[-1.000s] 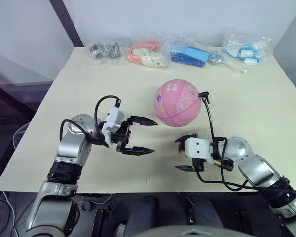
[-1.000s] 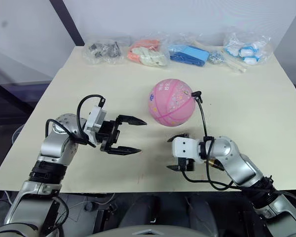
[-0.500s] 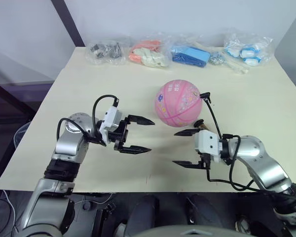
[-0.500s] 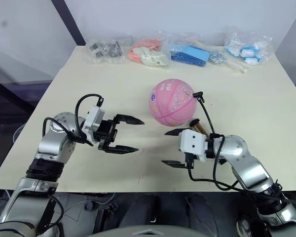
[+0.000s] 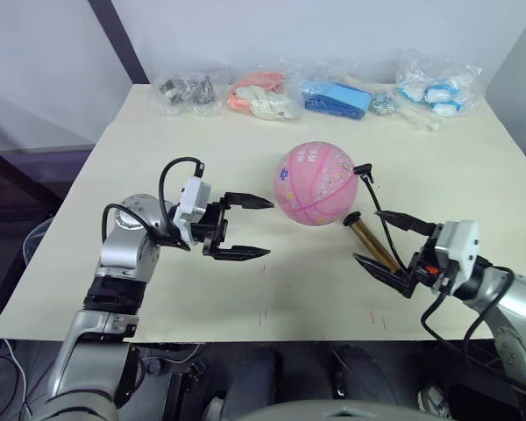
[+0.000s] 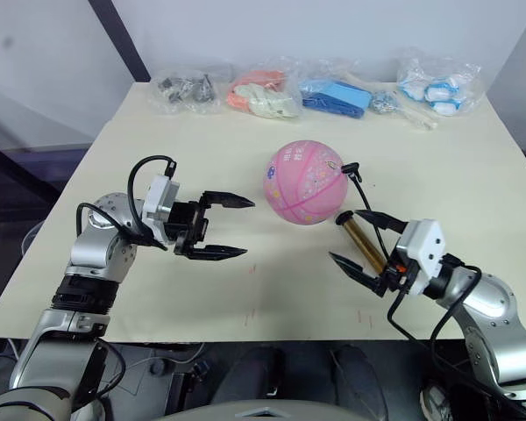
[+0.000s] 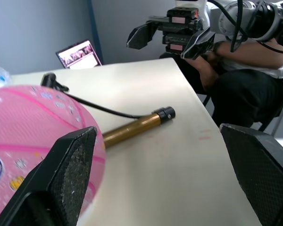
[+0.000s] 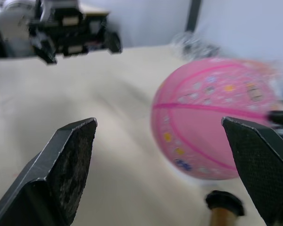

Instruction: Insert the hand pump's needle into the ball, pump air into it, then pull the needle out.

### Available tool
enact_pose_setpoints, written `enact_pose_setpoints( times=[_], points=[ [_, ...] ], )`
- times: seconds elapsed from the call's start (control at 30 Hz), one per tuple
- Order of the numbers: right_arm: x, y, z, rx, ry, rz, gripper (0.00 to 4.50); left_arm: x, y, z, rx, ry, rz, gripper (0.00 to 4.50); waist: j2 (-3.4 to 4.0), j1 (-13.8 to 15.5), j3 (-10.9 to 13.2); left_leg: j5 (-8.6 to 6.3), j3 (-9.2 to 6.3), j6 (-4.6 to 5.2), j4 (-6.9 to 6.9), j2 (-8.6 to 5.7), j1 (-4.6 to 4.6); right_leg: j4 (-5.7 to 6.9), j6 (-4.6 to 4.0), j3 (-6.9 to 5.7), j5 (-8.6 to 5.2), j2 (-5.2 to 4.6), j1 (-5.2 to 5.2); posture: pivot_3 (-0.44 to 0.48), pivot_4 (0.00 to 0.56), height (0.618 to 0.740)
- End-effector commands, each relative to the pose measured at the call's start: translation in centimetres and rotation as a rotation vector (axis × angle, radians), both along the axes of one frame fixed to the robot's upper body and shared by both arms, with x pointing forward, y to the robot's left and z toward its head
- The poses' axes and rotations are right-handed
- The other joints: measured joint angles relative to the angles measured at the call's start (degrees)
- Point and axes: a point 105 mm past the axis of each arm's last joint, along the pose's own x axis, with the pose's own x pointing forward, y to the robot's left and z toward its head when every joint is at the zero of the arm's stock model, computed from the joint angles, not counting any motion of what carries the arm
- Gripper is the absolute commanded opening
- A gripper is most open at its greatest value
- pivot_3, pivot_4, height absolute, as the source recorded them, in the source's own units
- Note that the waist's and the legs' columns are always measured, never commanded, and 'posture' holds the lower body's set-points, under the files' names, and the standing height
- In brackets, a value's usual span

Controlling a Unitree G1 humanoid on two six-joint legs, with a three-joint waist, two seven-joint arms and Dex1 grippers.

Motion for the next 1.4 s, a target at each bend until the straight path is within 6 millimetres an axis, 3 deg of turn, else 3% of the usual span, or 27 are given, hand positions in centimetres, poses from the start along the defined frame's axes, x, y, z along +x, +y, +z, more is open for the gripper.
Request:
enact_pose_setpoints(
  times=[0.03,0.2,0.37,0.63,0.9,1.03,1.4],
  points=[
    [-1.1,-1.2,2.2,0.056,-0.090,-0.041,4.44,1.0,0.1,1.5,-0.050,-0.040,0.040,4.50,0.00,0.03,0.00,0.00,0.02,0.00,0.00,0.00,0.00,0.00,0.00,0.01,0.00,0.00,0.00,0.000,0.150,0.740],
    [-1.9,-2.6,2.4,0.067,-0.101,-0.095,4.44,2.7,-0.8,2.3,-0.086,-0.056,0.111,4.50,0.00,0.06,0.00,-0.01,0.01,0.01,0.09,-0.01,0.00,0.01,0.00,0.01,0.00,0.01,0.04,0.000,0.150,0.740],
    [-2.8,-3.6,2.7,0.064,-0.116,-0.136,4.44,5.8,-2.8,3.8,-0.132,-0.075,0.258,4.50,-0.02,0.18,-0.01,-0.01,0.00,0.01,0.17,-0.02,-0.01,0.02,0.01,0.01,0.00,0.03,0.08,0.000,0.150,0.740],
    [-3.2,-3.7,3.1,0.073,-0.132,-0.137,4.44,8.7,-5.8,5.2,-0.099,-0.088,0.391,4.50,-0.02,0.04,-0.01,0.00,0.02,0.00,0.22,-0.01,0.00,0.04,0.01,0.04,0.00,0.10,0.08,0.000,0.150,0.740],
    [-3.2,-3.9,3.5,0.055,-0.144,-0.126,4.44,10.8,-7.3,6.0,-0.083,-0.070,0.501,4.50,-0.03,0.07,0.00,0.00,0.03,0.00,0.25,-0.03,-0.01,0.04,0.01,0.06,0.00,0.10,0.09,0.000,0.150,0.740],
    [-3.0,-3.7,3.6,0.054,-0.147,-0.113,4.44,11.2,-8.0,5.5,-0.067,-0.053,0.522,4.50,-0.03,0.05,0.00,0.01,0.04,-0.02,0.25,-0.03,-0.01,0.04,0.01,0.07,0.00,0.10,0.08,0.000,0.150,0.740],
    [-1.7,-3.6,3.1,0.052,-0.102,-0.136,4.44,11.8,-7.9,1.4,0.049,0.065,0.561,4.50,-0.03,0.13,-0.02,0.03,0.05,-0.06,0.27,-0.03,-0.01,0.05,0.01,0.08,0.00,0.10,0.09,0.000,0.150,0.740]
  ],
)
